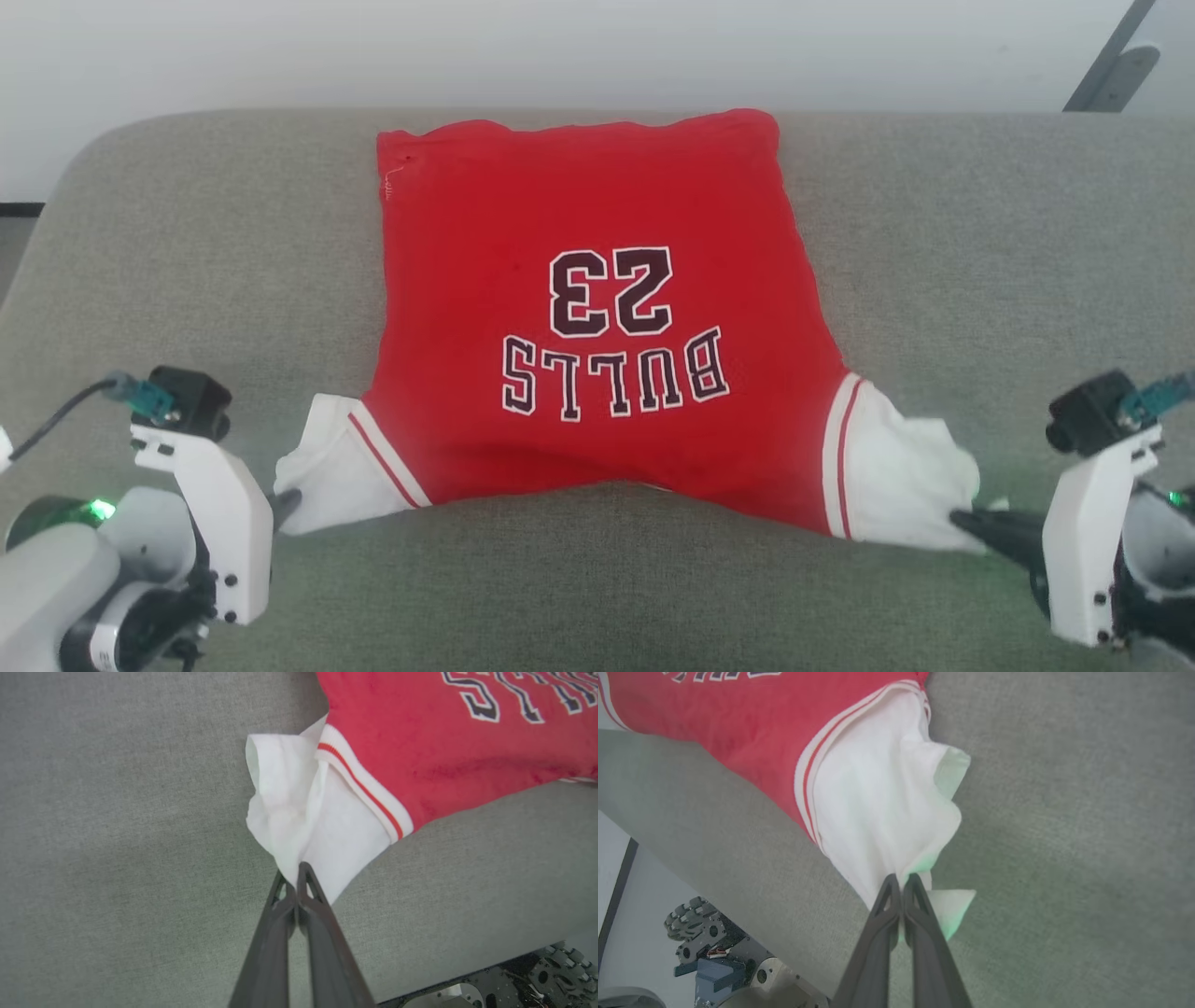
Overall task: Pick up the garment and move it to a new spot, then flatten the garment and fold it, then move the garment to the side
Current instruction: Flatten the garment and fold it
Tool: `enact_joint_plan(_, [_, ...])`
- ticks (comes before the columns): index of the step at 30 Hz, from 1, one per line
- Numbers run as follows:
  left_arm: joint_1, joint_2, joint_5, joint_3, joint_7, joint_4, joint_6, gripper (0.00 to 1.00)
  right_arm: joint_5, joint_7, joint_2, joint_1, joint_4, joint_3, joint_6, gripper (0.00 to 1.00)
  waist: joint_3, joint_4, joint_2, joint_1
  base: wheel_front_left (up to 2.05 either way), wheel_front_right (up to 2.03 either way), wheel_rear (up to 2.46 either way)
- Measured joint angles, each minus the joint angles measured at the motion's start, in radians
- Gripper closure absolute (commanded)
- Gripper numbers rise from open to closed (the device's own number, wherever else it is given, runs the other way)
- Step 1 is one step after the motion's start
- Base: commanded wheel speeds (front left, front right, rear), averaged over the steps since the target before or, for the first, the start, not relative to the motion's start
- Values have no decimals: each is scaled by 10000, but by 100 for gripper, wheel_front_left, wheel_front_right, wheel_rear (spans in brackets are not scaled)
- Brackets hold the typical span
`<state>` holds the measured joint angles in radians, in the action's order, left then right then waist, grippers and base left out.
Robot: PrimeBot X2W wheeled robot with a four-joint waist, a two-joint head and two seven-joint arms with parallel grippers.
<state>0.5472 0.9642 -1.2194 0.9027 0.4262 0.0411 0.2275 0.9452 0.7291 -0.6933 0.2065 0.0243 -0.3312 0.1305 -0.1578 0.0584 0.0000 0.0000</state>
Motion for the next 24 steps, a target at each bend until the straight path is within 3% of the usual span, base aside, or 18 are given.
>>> enact_joint_plan(6, [-530,69,-82,10,-339,-451,405,100,-500,826,679,-1085,600,767,0,100,-288,-7,0,0,0,0,0])
enact_joint_plan(12, [-564,-293,337,136,-832,-119,407,100,-1290,878,1524,-1252,424,1085,0,100,-618,37,0,0,0,0,0])
enact_joint_plan(13, [-558,-389,359,146,-892,-33,391,100,-1430,880,1622,-1242,343,1074,0,89,-671,51,0,0,0,0,0])
enact_joint_plan(14, [-545,-489,380,153,-974,40,311,100,-1661,876,1682,-1214,290,1060,2,51,-721,68,0,-1,0,0,0])
enact_joint_plan(15, [-518,-581,454,155,-1095,111,274,100,-1841,840,1747,-1159,221,1108,2,21,-768,82,0,0,0,0,0])
enact_joint_plan(17, [-443,-731,506,140,-1283,238,146,100,-2019,838,1887,-1025,157,1181,0,0,-858,113,0,0,0,0,0])
enact_joint_plan(24, [-158,-1066,838,92,-1795,447,-123,100,-2213,752,2207,-377,1041,2150,0,0,-1134,267,0,0,0,0,0])
